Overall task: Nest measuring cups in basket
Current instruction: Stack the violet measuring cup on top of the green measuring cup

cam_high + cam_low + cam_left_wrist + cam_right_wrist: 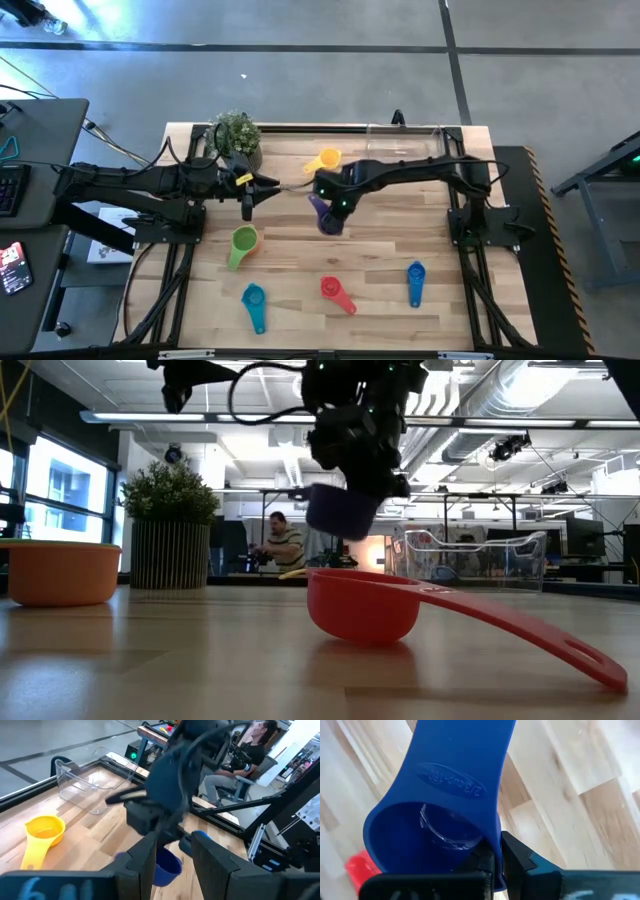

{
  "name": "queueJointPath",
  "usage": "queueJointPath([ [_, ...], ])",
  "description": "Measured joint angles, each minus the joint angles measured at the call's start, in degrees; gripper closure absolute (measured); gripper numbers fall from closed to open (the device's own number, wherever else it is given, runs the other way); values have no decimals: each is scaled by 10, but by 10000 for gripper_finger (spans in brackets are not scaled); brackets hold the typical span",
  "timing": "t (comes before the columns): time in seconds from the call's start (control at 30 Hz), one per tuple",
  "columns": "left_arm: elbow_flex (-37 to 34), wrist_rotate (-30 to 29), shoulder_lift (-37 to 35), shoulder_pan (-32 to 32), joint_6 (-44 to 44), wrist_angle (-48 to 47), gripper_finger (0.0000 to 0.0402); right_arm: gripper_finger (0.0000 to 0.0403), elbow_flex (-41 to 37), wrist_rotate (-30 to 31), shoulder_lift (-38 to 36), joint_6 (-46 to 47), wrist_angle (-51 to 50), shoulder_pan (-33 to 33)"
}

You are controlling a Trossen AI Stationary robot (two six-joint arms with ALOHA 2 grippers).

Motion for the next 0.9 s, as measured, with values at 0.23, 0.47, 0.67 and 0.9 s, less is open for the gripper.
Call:
queueJointPath([
  [0.23,0,0,0,0,4,1,287,394,0,12,37,-10,-12,10],
  [0.47,0,0,0,0,4,0,287,394,0,19,65,-9,-11,8],
  [0.67,0,0,0,0,4,0,287,394,0,19,79,-6,-13,8],
  [0.9,0,0,0,0,5,0,287,394,-1,17,79,-6,-13,1],
])
